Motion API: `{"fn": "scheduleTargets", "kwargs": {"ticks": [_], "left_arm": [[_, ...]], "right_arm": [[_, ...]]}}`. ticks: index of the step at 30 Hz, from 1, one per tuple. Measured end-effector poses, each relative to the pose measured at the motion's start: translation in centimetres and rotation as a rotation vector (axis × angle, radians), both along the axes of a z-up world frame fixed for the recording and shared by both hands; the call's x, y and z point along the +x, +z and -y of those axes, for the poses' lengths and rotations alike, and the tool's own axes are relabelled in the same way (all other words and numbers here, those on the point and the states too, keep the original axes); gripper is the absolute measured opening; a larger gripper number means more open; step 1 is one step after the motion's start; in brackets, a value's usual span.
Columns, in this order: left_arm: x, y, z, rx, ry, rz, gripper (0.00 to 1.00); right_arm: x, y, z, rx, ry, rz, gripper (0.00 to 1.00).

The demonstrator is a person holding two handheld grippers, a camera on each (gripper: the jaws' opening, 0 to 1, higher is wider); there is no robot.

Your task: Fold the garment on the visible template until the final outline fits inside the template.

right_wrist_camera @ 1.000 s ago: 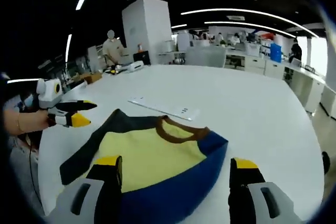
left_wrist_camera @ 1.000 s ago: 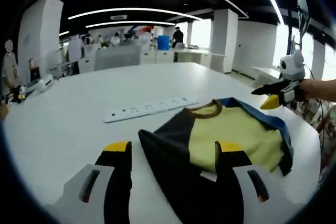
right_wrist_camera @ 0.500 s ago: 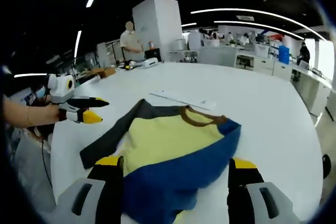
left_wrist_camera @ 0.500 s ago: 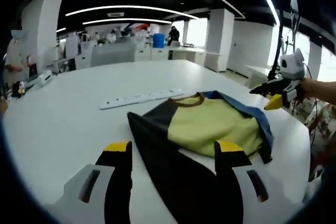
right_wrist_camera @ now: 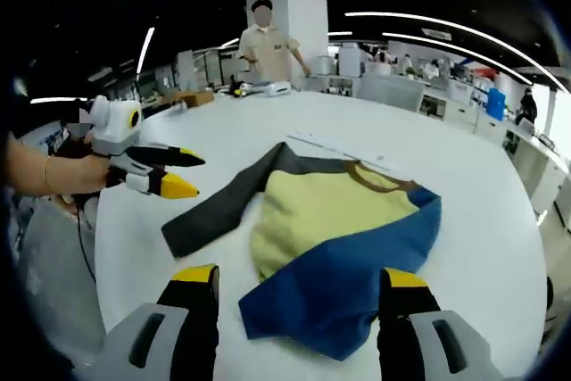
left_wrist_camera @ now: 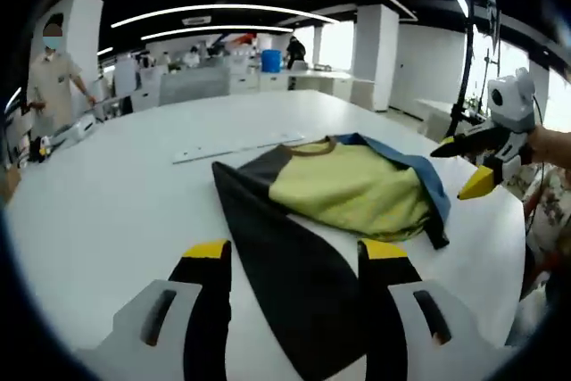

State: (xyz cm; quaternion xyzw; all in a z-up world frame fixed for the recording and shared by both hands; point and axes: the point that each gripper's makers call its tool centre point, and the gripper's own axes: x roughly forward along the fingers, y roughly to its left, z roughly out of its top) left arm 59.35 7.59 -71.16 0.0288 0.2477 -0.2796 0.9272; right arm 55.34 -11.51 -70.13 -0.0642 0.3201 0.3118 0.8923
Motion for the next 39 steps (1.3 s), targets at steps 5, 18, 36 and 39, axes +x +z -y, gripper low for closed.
{"fn": "scheduleTargets", "kwargs": {"ticks": [5, 18, 36, 39], "left_arm": [[-1.2, -0.7, -0.1, -0.018, 0.021, -0.010, 0.50], [-3.9, -3.4, -1.7, 0.136, 0.039, -0.042, 0.40], [-5.6, -6.0, -2.0, 0.210, 0.066, -0.089, 0.29], [-5.5, -6.0, -2.0, 0.211, 0.063, -0.085, 0.29]], "right_arm": [[-1.2, -0.5, -0.7, -0.011, -0.014, -0.006, 0.65], [-3.7, -3.2, -1.0, -0.044, -0.131, -0.070, 0.39], [-4.0, -7.3, -1.0, -0.203, -0.194, -0.055, 0.12], [-3.9, -7.3, -0.9, -0.205, -0.203, -0.055, 0.09]]}}
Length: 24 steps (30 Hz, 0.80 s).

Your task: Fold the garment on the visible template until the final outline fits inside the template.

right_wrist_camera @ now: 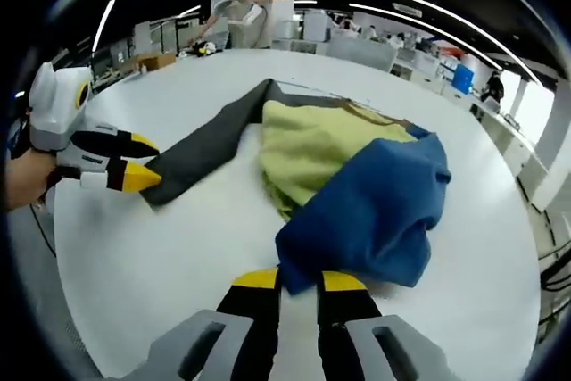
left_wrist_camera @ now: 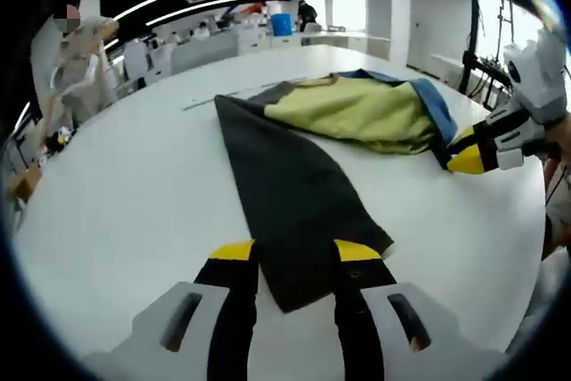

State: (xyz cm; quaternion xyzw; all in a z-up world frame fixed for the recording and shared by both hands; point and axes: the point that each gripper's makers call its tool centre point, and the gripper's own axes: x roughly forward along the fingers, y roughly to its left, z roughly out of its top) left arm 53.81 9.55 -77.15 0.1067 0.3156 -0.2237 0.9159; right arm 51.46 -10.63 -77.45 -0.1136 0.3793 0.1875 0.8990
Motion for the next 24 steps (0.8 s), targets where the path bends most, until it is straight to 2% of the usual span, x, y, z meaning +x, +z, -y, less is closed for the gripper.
{"fn": "scheduleTargets", "kwargs": {"ticks": [3, 5, 7, 8, 9, 13, 16, 17, 21, 24], "left_arm": [[0.0, 0.0, -0.3, 0.002, 0.025, -0.005, 0.29], [0.2, -0.1, -0.5, 0.002, 0.043, -0.005, 0.28], [0.1, -0.3, -0.5, -0.073, 0.111, -0.033, 0.27], [0.4, -0.2, -1.0, -0.090, 0.146, -0.014, 0.26], [0.4, -0.2, -1.1, -0.057, 0.126, 0.000, 0.23], [0.3, -0.1, -0.8, -0.062, 0.126, -0.007, 0.17], [0.3, -0.2, -0.4, -0.047, 0.111, -0.003, 0.02], [0.4, -0.2, -0.4, -0.028, 0.101, 0.002, 0.01], [0.5, -0.1, -0.4, -0.023, 0.107, -0.011, 0.00], [0.6, -0.1, -0.6, -0.038, 0.122, -0.030, 0.00]], "right_arm": [[0.0, -0.1, 0.3, -0.014, -0.006, 0.002, 0.01], [-0.1, -0.1, 0.4, -0.009, -0.006, -0.001, 0.00], [-0.1, 0.1, 0.5, -0.006, -0.003, 0.004, 0.00], [-0.2, 0.1, 0.5, -0.009, 0.002, 0.002, 0.00], [-0.3, 0.3, 0.7, -0.008, -0.001, 0.005, 0.00], [-0.3, 0.9, 0.8, 0.007, 0.005, 0.020, 0.00], [-0.3, 1.1, 1.0, 0.006, 0.011, 0.029, 0.00], [-0.4, 1.3, 1.1, 0.009, 0.014, 0.029, 0.00], [-0.8, 2.0, 1.2, 0.035, 0.017, 0.035, 0.00], [-0.9, 3.1, 1.4, 0.031, 0.040, 0.064, 0.00]]}}
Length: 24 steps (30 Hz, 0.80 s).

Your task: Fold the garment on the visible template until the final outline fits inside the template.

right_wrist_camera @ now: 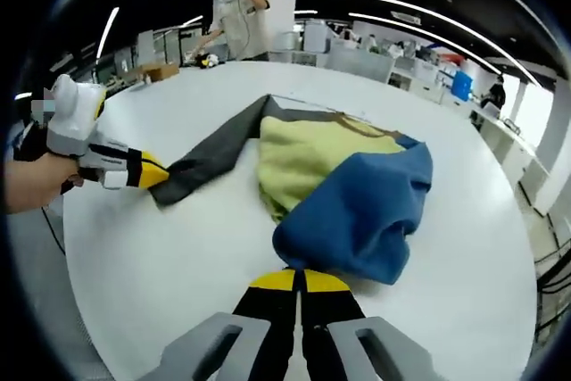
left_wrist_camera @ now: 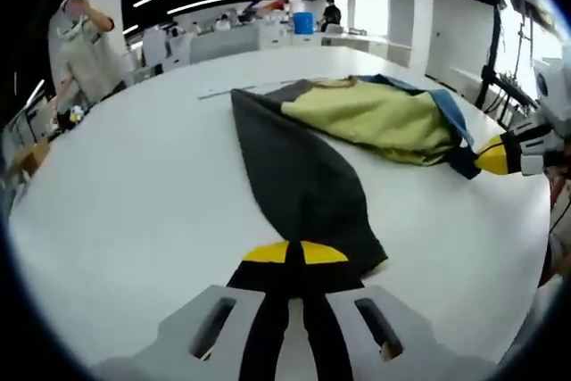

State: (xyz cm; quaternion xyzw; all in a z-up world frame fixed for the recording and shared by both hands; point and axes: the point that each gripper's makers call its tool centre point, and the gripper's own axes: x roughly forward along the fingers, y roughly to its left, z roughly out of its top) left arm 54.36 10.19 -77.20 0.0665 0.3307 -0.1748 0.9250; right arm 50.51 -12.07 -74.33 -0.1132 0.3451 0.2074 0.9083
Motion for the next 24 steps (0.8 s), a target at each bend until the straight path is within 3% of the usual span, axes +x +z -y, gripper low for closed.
{"fn": "scheduleTargets", "kwargs": {"ticks": [3, 4, 6, 10, 14, 24], "left_arm": [[0.1, 0.8, -0.4, 0.000, 0.007, 0.017, 0.00], [0.2, 1.2, -0.5, -0.004, 0.007, 0.030, 0.00], [0.3, 1.8, -0.8, -0.009, 0.008, 0.041, 0.00], [0.6, 3.0, -1.6, 0.003, 0.013, 0.070, 0.00], [1.1, 3.6, -2.9, 0.017, 0.027, 0.087, 0.00], [2.4, 4.3, -6.7, 0.012, 0.141, 0.106, 0.00]], "right_arm": [[-0.1, 1.2, 0.4, 0.020, 0.020, 0.019, 0.00], [-0.5, 1.3, 0.3, 0.052, 0.042, -0.012, 0.00], [-0.8, 1.5, 0.9, 0.120, 0.002, -0.055, 0.00], [-0.4, 2.6, 3.6, 0.094, -0.021, -0.041, 0.00], [-0.1, 3.3, 6.9, 0.133, -0.087, -0.079, 0.00], [0.8, 4.9, 13.0, 0.104, -0.151, -0.064, 0.00]]}}
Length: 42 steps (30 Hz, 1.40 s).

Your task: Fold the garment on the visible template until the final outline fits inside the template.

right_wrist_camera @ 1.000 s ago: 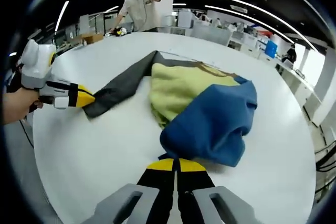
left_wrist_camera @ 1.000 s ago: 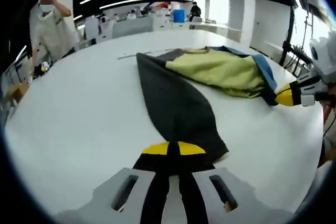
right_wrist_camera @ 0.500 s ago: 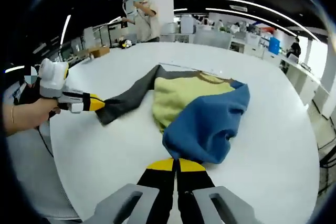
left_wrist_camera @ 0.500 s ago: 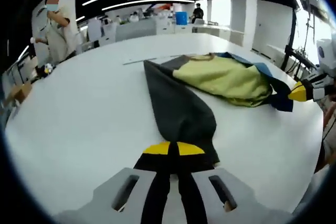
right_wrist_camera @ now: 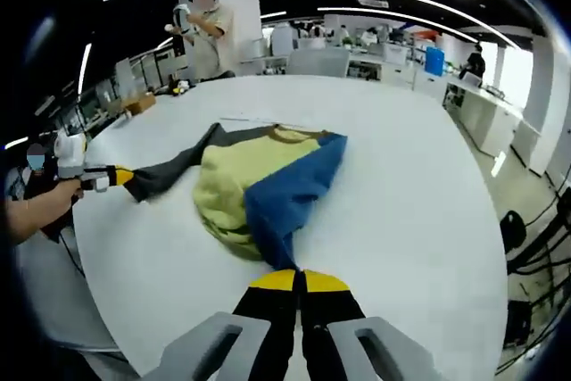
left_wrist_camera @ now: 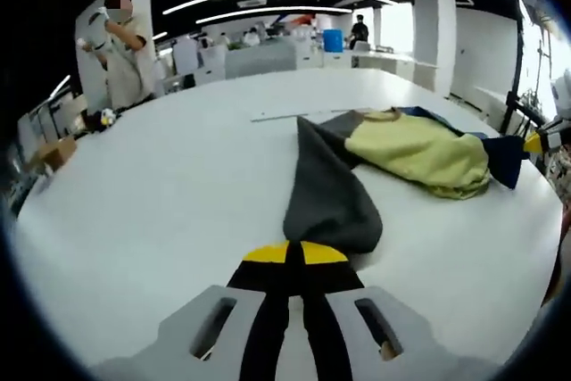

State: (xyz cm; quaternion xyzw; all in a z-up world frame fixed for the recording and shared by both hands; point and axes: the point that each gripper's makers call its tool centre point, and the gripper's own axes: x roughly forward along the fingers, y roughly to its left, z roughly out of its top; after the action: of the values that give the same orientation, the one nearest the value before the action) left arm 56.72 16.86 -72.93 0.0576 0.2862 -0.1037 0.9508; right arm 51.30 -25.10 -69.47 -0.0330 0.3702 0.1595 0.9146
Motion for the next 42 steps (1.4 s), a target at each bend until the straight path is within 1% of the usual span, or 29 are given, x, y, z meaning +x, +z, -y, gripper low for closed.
{"fn": "scheduleTargets", "kwargs": {"ticks": [2, 4, 6, 7, 8, 9, 10, 12, 13, 16, 17, 18, 19, 21, 23, 25, 26, 27, 28, 30, 33, 34, 39, 42], "left_arm": [[0.0, -0.1, -0.2, -0.016, 0.013, -0.003, 0.00], [-0.1, -0.4, -0.6, -0.015, 0.027, -0.010, 0.00], [0.0, -0.5, -0.9, -0.004, 0.026, -0.011, 0.00], [0.0, -0.4, -1.1, -0.001, 0.029, -0.010, 0.00], [0.2, -0.4, -1.5, 0.002, 0.030, -0.010, 0.00], [0.3, -0.4, -1.7, 0.008, 0.029, -0.008, 0.00], [0.5, -0.4, -2.2, 0.019, 0.032, -0.005, 0.00], [0.7, -0.4, -2.9, 0.044, 0.032, -0.003, 0.00], [0.8, -0.5, -3.2, 0.047, 0.036, -0.005, 0.00], [1.1, -0.8, -4.2, 0.065, 0.041, -0.015, 0.00], [1.2, -1.0, -4.6, 0.075, 0.042, -0.018, 0.00], [1.3, -1.0, -4.9, 0.078, 0.047, -0.022, 0.00], [1.4, -1.1, -5.3, 0.078, 0.052, -0.023, 0.00], [1.6, -1.0, -5.8, 0.080, 0.061, -0.023, 0.00], [1.7, -1.1, -6.4, 0.098, 0.069, -0.022, 0.00], [2.0, -1.4, -7.3, 0.111, 0.087, -0.029, 0.00], [2.0, -1.4, -7.6, 0.110, 0.098, -0.032, 0.00], [2.1, -1.3, -8.5, 0.124, 0.144, -0.025, 0.00], [2.2, -1.3, -9.1, 0.138, 0.159, -0.025, 0.00], [2.6, -1.6, -10.0, 0.152, 0.164, -0.033, 0.00], [3.0, -1.6, -11.1, 0.144, 0.184, -0.037, 0.00], [3.2, -1.6, -11.4, 0.151, 0.184, -0.038, 0.00], [4.1, -1.6, -12.1, 0.241, 0.142, -0.054, 0.00], [4.7, -1.8, -12.7, 0.299, 0.115, -0.073, 0.00]], "right_arm": [[0.2, 0.4, 0.3, -0.009, 0.025, 0.020, 0.00], [0.4, 0.7, 1.1, -0.005, 0.012, 0.025, 0.00], [0.8, 0.9, 2.2, -0.001, -0.031, 0.025, 0.00], [0.9, 0.9, 3.1, -0.001, -0.043, 0.021, 0.00], [1.2, 0.7, 4.6, 0.005, -0.069, 0.017, 0.00], [1.2, 0.6, 5.3, 0.002, -0.098, 0.007, 0.00], [1.1, 0.5, 6.1, -0.007, -0.110, -0.005, 0.00], [1.0, 0.0, 7.9, -0.038, -0.163, -0.028, 0.00], [1.1, -0.2, 8.2, -0.033, -0.163, -0.027, 0.00], [1.0, -1.2, 9.9, -0.003, -0.223, -0.068, 0.00], [1.1, -1.5, 10.5, -0.004, -0.232, -0.074, 0.00], [1.2, -1.7, 10.9, -0.012, -0.236, -0.077, 0.00], [1.1, -2.1, 11.5, -0.027, -0.251, -0.098, 0.00], [1.3, -2.5, 12.1, -0.047, -0.253, -0.102, 0.00], [1.4, -2.9, 12.8, -0.066, -0.267, -0.111, 0.00], [1.6, -3.6, 13.7, -0.082, -0.291, -0.136, 0.00], [1.7, -3.9, 14.0, -0.097, -0.283, -0.141, 0.00], [1.9, -4.3, 14.6, -0.122, -0.275, -0.154, 0.00], [2.0, -4.6, 14.9, -0.136, -0.273, -0.161, 0.00], [2.3, -5.3, 15.5, -0.150, -0.266, -0.185, 0.00], [2.9, -5.6, 16.6, -0.192, -0.264, -0.189, 0.00], [3.2, -5.8, 17.2, -0.218, -0.264, -0.190, 0.00], [4.0, -6.2, 18.7, -0.249, -0.277, -0.201, 0.00], [4.2, -6.4, 19.8, -0.284, -0.276, -0.213, 0.00]]}}
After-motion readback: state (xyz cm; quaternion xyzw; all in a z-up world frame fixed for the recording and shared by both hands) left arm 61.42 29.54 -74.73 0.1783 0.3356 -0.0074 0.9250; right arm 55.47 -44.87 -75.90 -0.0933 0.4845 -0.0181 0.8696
